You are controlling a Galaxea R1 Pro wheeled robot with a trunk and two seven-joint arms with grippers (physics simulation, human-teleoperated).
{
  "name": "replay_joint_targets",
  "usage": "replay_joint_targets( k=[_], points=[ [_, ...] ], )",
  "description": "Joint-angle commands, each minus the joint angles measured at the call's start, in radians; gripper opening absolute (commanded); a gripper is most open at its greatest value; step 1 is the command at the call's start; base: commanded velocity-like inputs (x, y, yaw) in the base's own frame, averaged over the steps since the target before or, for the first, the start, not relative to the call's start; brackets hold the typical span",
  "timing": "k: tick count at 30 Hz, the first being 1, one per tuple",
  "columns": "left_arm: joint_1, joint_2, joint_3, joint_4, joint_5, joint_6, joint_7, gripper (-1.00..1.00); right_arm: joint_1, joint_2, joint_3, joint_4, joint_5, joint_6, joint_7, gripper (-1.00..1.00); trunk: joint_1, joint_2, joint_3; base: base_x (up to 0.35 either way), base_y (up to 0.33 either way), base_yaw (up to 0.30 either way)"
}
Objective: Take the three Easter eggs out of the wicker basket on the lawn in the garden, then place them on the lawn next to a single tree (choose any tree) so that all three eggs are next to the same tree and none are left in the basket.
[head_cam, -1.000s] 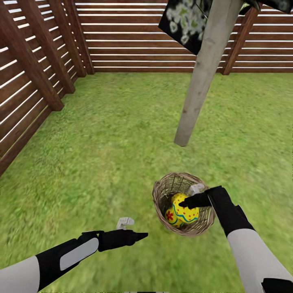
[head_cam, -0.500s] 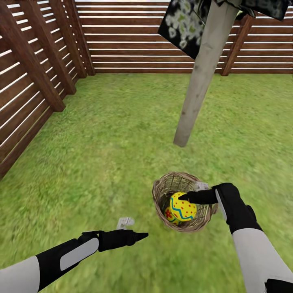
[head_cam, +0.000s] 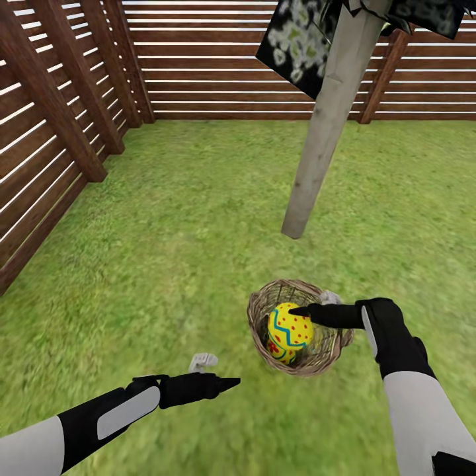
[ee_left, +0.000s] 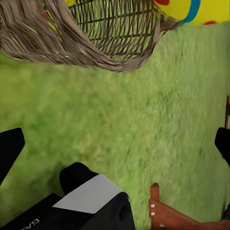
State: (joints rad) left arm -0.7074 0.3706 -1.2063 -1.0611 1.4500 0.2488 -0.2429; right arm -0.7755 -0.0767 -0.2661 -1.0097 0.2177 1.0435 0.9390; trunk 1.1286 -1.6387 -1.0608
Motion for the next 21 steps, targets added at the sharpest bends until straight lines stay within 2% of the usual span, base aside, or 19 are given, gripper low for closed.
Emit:
replay_joint_targets(
  k=[1, 2, 7, 10, 13, 17, 21],
  points=[
    [-0.001, 0.000, -0.003, 0.000, 0.010, 0.002, -0.001, 1.00, -0.001, 0.001, -0.002, -0.002, 0.010, 0.004, 0.028, -1.00, 0.000, 0.000, -0.001, 0.000, 0.000, 0.000],
    [-0.001, -0.001, -0.004, 0.000, 0.010, -0.001, -0.001, 1.00, -0.001, 0.003, -0.002, -0.001, 0.010, 0.004, 0.043, -1.00, 0.000, 0.000, -0.001, 0.000, 0.000, 0.000],
    [-0.001, -0.002, -0.012, 0.002, 0.007, -0.008, -0.001, 1.00, 0.001, 0.005, 0.000, 0.007, 0.011, 0.004, 0.206, -1.00, 0.000, 0.000, -0.001, 0.000, 0.000, 0.000],
    [-0.001, -0.006, -0.013, 0.007, 0.005, -0.008, -0.001, 1.00, 0.012, 0.015, 0.001, 0.015, 0.011, 0.004, 0.221, -1.00, 0.000, 0.000, -0.001, -0.055, 0.000, 0.000],
    [-0.001, -0.007, -0.013, 0.007, 0.003, -0.008, -0.001, 1.00, 0.016, 0.018, 0.005, 0.023, 0.011, 0.004, 0.226, -1.00, 0.000, 0.000, -0.001, -0.286, 0.000, 0.000],
    [-0.001, -0.008, -0.013, 0.006, 0.002, -0.008, -0.001, 1.00, 0.016, 0.014, 0.002, 0.024, 0.017, 0.004, 0.329, -1.00, 0.000, 0.000, -0.001, -0.263, 0.000, 0.000],
    [-0.001, -0.007, -0.013, 0.006, 0.003, -0.007, -0.001, 1.00, 0.018, 0.013, 0.001, 0.025, 0.018, 0.004, 0.346, -1.00, 0.000, 0.000, -0.001, -0.026, 0.000, 0.000]
  ],
)
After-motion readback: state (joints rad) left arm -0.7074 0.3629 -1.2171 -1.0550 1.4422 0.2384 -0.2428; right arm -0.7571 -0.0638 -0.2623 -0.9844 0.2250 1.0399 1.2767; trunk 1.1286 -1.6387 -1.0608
